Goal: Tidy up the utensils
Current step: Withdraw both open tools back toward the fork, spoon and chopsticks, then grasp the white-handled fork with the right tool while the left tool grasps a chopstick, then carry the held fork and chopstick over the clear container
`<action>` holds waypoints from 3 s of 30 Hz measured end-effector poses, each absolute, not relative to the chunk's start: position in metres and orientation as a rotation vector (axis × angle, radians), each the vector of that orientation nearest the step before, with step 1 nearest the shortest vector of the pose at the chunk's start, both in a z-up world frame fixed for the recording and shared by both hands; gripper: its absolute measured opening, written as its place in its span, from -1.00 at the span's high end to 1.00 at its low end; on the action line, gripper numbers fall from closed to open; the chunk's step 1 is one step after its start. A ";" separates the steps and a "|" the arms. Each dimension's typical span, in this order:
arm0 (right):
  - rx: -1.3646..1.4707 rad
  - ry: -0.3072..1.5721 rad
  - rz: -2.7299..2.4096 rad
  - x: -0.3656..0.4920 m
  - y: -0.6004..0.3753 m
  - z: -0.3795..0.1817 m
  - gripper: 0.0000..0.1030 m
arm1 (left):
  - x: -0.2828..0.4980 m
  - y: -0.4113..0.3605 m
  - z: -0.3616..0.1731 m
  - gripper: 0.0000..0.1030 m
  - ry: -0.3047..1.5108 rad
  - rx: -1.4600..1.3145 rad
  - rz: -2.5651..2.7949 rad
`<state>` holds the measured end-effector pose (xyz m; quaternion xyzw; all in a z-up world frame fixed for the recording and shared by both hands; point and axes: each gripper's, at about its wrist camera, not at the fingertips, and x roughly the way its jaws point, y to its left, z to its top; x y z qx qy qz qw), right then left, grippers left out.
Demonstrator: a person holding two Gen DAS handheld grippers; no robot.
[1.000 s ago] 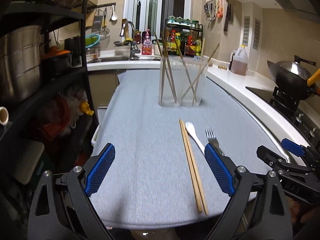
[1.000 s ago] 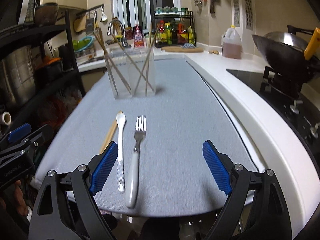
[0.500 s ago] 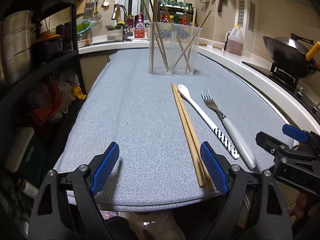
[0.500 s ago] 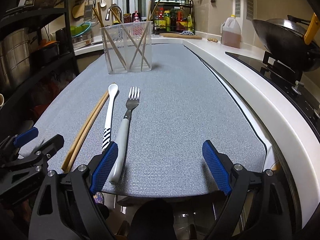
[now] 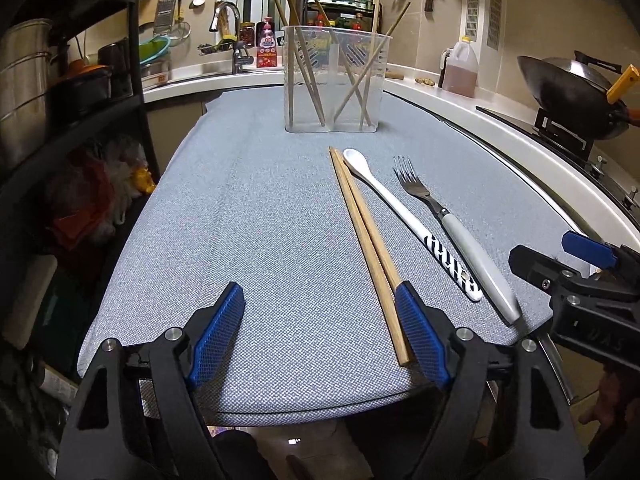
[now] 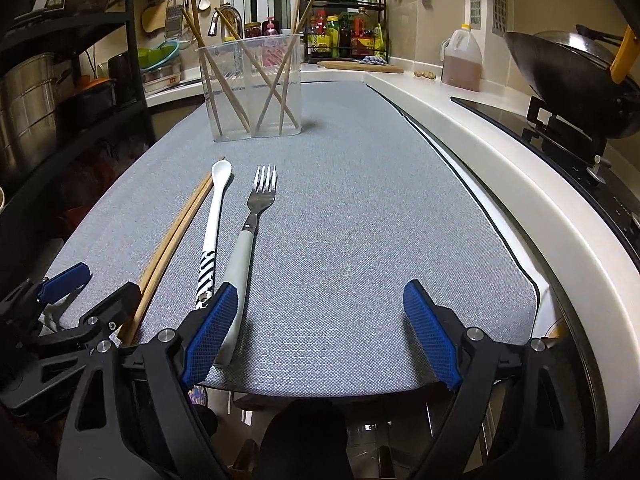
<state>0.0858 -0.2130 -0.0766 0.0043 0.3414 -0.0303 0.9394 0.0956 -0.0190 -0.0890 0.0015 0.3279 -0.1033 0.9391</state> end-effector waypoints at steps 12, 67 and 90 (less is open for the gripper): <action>-0.002 0.707 -0.025 0.088 -0.202 -0.083 -0.62 | 0.095 -0.012 -0.089 -0.41 0.649 -0.001 -0.191; 0.062 0.457 0.059 0.104 -0.219 -0.009 0.66 | 0.117 -0.007 0.007 0.88 0.544 -0.045 -0.309; 0.071 0.466 0.104 0.171 -0.218 0.036 0.67 | 0.177 0.009 0.070 0.88 0.565 -0.048 -0.361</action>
